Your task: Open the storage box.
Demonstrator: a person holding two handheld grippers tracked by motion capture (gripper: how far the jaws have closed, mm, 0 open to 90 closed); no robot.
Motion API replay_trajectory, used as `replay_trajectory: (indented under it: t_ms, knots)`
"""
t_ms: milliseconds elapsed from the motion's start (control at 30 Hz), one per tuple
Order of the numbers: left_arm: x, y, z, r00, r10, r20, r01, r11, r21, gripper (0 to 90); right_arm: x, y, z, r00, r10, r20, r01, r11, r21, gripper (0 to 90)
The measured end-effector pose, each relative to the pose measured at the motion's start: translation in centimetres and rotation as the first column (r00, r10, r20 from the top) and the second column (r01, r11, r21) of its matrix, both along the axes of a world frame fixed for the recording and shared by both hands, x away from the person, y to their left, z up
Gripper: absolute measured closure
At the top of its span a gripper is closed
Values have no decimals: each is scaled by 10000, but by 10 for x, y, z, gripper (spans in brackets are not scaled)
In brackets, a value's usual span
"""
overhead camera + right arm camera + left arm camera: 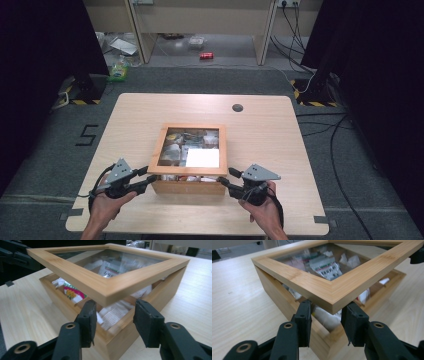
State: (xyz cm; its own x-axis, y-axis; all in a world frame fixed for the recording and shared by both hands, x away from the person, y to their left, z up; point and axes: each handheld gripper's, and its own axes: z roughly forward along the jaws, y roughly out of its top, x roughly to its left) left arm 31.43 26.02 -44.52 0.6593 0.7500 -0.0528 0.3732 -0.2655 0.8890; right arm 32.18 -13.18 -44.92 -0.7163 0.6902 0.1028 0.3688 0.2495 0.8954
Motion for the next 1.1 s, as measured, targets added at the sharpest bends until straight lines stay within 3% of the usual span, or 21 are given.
replay_trajectory:
  t_ms: [200, 367, 700, 1100]
  knots:
    - [8, 1, 18, 9998, 180, 79, -177, 9990, -413, 612, 8, -7, 5, 9993, -358, 89, 359, 9993, -86, 495]
    - [13, 0, 29, 9995, 297, 115, -291, 9985, -474, 610, 15, -8, 7, 9984, -522, 194, 525, 9985, -144, 492]
    - [22, -3, 31, 9994, 351, -52, -353, 9980, -519, 610, 27, -12, 18, 9968, -725, 329, 727, 9974, -33, 494]
    - [28, -3, 40, 9990, 430, 107, -421, 9968, -685, 610, 39, -5, 28, 9948, -750, 687, 745, 9972, 95, 489]
